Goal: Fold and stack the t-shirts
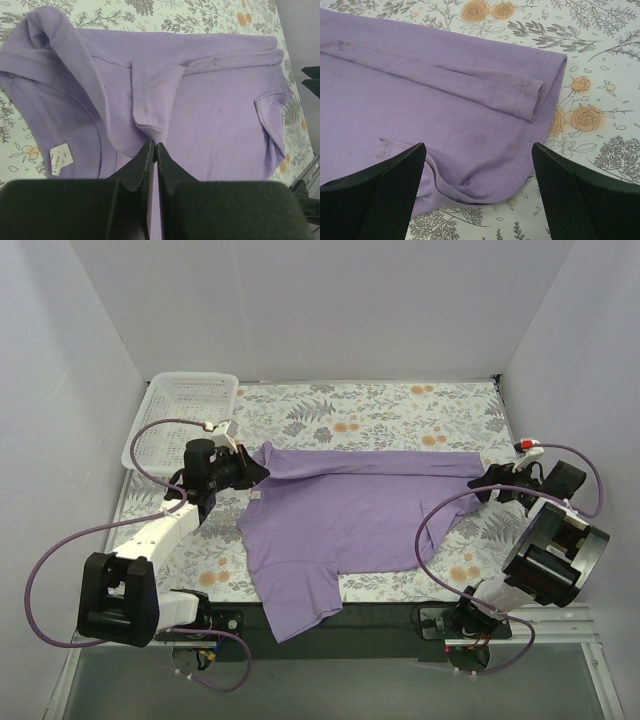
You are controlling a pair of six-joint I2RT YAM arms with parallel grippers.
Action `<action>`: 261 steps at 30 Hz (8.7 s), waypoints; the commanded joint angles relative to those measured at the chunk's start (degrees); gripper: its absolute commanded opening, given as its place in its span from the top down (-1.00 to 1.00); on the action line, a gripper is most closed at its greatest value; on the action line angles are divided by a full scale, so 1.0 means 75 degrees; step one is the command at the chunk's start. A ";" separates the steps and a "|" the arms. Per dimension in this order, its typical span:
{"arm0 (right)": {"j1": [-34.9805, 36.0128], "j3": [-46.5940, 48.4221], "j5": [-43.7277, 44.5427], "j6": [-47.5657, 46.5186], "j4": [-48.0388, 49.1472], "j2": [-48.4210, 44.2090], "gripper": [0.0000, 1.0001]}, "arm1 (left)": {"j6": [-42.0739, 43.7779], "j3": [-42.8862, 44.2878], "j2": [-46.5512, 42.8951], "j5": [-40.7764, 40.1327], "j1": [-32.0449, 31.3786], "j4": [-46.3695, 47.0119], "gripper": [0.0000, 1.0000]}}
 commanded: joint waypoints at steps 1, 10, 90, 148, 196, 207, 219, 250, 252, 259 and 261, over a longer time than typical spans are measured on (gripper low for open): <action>-0.0081 0.0290 -0.0359 -0.0214 -0.0228 -0.0097 -0.86 | -0.0013 -0.0088 -0.0334 -0.0076 -0.0088 -0.0233 1.00; -0.0164 0.0278 -0.0477 -0.0425 -0.0614 -0.0284 -0.86 | -0.0212 0.0157 -0.0650 -0.0135 -0.0299 -0.1824 0.64; -0.0152 0.0617 -0.1074 -0.2205 -0.3391 -0.0366 -0.88 | -0.0776 0.5035 0.4097 -0.2698 0.0170 -0.3225 0.19; 0.0434 0.2130 -0.0477 -0.1304 -0.4517 0.1474 -0.62 | 0.2249 0.5666 0.6076 -0.0968 -0.1658 -0.3304 0.27; 0.0434 0.2165 -0.0348 -0.1433 -0.4611 0.1591 -0.62 | 0.1112 0.3650 0.4423 0.1857 -0.1822 -0.2413 1.00; 0.0434 0.2235 -0.0312 -0.1515 -0.4681 0.1626 -0.63 | 0.1053 0.3556 0.4564 0.2080 -0.1998 -0.2402 0.99; 0.0504 0.3499 -0.0289 -0.0824 -0.4751 0.2175 -0.61 | 0.1265 0.2761 0.3430 0.1426 -0.2068 -0.2520 0.32; 0.1477 0.5353 0.2020 0.1005 -0.3802 0.3794 -0.05 | 0.1311 0.0181 -0.1717 -0.2749 -0.1951 -0.1921 -0.34; 0.1477 0.5306 0.2031 0.0970 -0.3790 0.3782 -0.04 | 0.1300 0.0181 -0.1729 -0.2737 -0.1939 -0.1921 -0.34; 0.1477 0.5130 0.2113 0.0852 -0.3779 0.3665 0.53 | 0.1288 0.0181 -0.1682 -0.2702 -0.1940 -0.1921 -0.34; 0.1465 0.5083 0.2125 0.0829 -0.3767 0.3595 0.68 | 0.1288 0.0158 -0.1670 -0.2702 -0.1951 -0.1921 -0.34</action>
